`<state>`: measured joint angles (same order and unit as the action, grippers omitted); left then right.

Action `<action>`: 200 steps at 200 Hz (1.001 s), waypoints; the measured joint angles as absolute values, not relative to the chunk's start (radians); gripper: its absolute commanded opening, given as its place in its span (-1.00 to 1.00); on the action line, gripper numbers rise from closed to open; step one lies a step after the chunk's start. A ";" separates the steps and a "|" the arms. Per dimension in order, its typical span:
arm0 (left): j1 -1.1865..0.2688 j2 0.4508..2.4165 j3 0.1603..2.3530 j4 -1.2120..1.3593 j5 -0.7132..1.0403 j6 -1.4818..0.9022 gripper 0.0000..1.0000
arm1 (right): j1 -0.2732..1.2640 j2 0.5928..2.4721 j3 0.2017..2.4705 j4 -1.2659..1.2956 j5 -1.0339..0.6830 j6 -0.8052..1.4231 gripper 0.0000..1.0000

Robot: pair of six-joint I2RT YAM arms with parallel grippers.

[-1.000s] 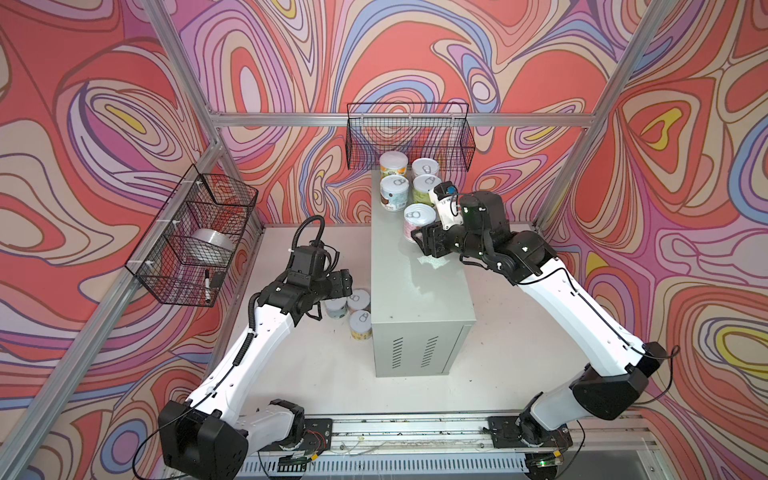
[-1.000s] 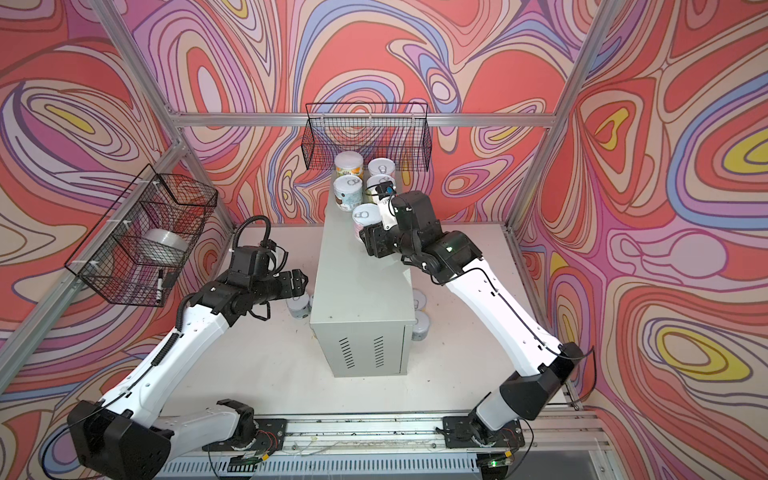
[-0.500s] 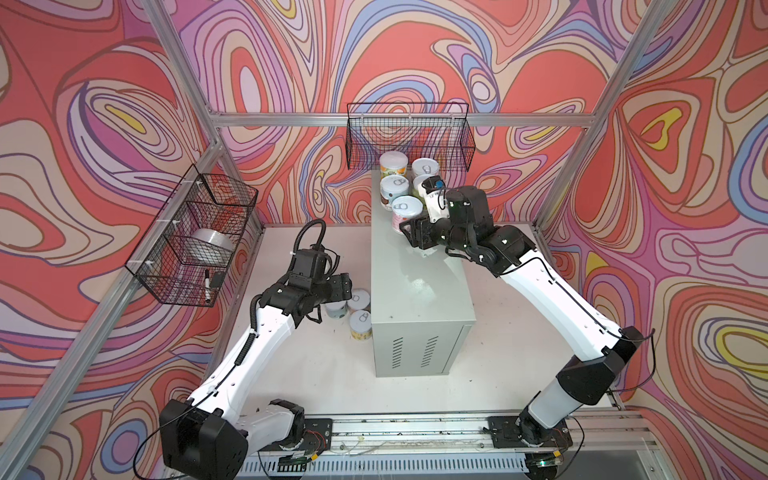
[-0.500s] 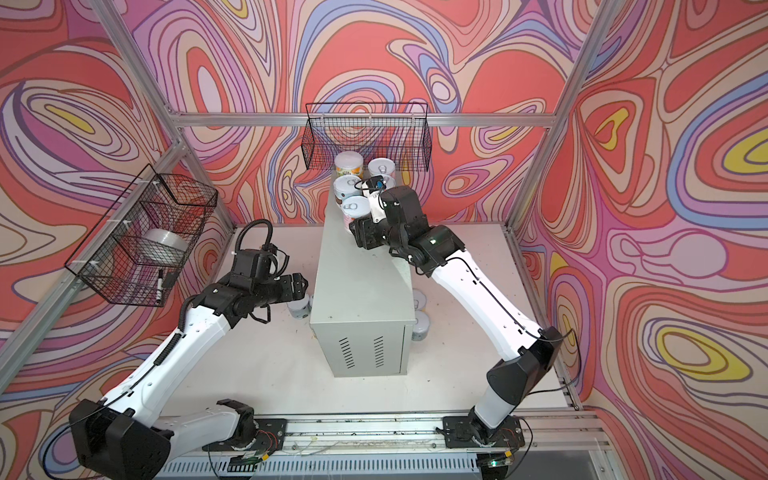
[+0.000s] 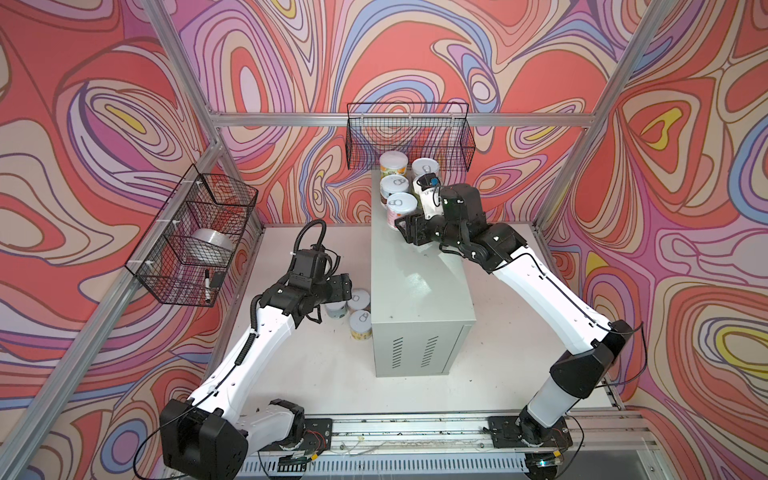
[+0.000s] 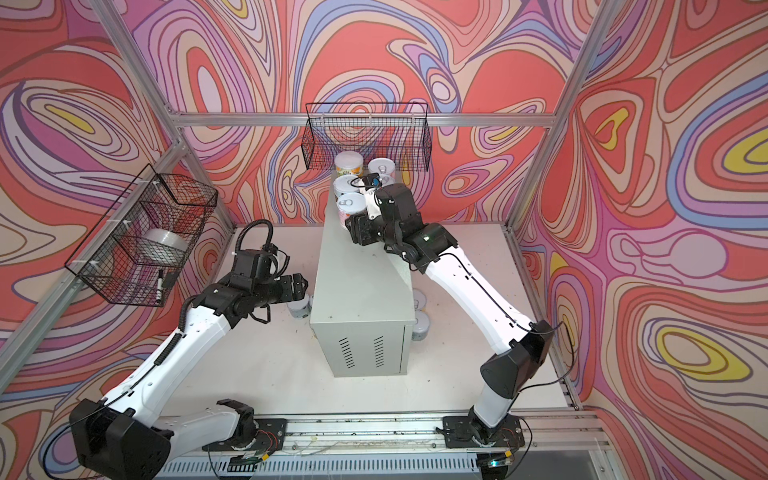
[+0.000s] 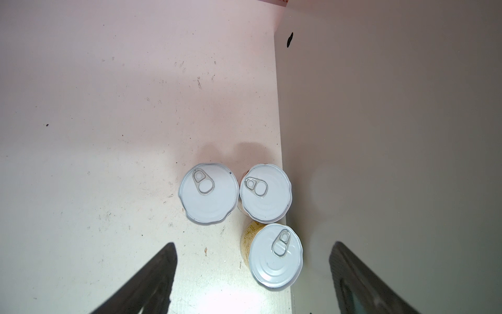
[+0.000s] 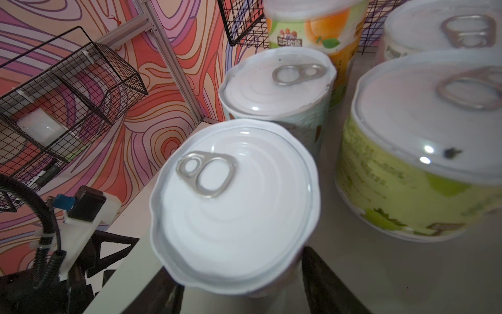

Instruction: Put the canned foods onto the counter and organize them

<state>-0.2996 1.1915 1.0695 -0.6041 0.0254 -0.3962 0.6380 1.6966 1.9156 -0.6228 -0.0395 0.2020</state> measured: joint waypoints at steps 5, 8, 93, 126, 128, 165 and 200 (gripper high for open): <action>-0.300 1.192 1.069 -0.604 0.025 -0.396 0.77 | 0.638 1.697 1.916 -0.622 -0.041 0.202 0.37; -0.300 1.192 1.069 -0.603 0.025 -0.396 0.77 | 0.638 1.697 1.916 -0.622 -0.041 0.202 0.38; -0.299 1.193 1.065 -0.595 0.026 -0.396 0.77 | 0.638 1.699 1.917 -0.619 -0.056 0.206 0.40; -0.299 1.196 1.065 -0.594 0.026 -0.396 0.77 | 0.638 1.716 1.937 -0.620 -0.075 0.210 0.40; -0.299 1.196 1.065 -0.594 0.026 -0.396 0.77 | 0.638 1.716 1.937 -0.620 -0.075 0.211 0.40; -0.299 1.202 1.065 -0.594 0.027 -0.396 0.78 | 0.641 1.726 1.939 -0.622 -0.074 0.223 0.49; -0.294 1.208 1.065 -0.594 0.029 -0.396 0.80 | 0.643 1.711 1.947 -0.655 -0.037 0.230 0.60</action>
<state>-0.2939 1.2079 1.0649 -0.5938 0.0292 -0.3962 0.6426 1.7111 1.9472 -0.6552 -0.0372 0.2298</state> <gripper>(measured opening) 0.895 0.789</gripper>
